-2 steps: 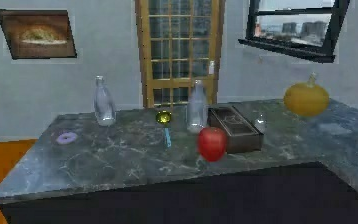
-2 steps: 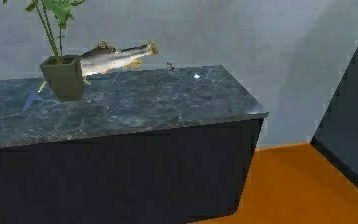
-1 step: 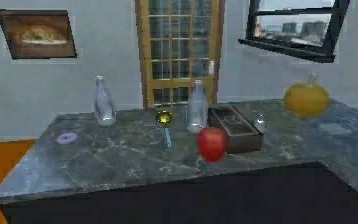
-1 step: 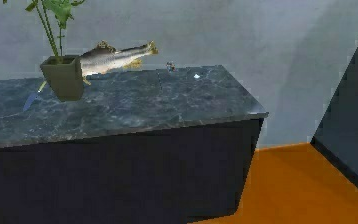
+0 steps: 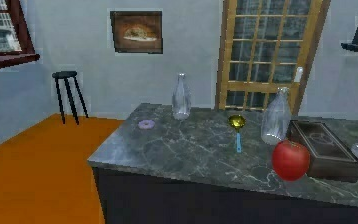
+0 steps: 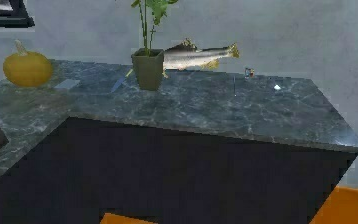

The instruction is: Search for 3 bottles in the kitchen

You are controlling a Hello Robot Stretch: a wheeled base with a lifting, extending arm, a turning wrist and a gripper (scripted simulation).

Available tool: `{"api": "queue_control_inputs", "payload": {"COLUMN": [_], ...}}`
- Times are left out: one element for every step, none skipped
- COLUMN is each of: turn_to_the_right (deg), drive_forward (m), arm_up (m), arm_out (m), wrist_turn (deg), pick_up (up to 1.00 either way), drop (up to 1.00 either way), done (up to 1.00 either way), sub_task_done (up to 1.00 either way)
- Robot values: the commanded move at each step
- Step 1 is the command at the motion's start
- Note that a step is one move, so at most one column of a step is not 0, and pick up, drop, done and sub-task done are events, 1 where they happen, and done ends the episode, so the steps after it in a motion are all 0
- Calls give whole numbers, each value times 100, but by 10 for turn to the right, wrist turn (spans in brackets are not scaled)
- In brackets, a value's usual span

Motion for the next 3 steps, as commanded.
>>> {"api": "queue_control_inputs", "payload": {"turn_to_the_right": [0, 450, 420], "drive_forward": [0, 0, 0], "arm_up": [0, 0, 0], "arm_out": [0, 0, 0], "wrist_turn": [0, 0, 0], "pick_up": [0, 0, 0], "drop": [0, 0, 0], "done": [0, 0, 0], "sub_task_done": [100, 0, 0]}}
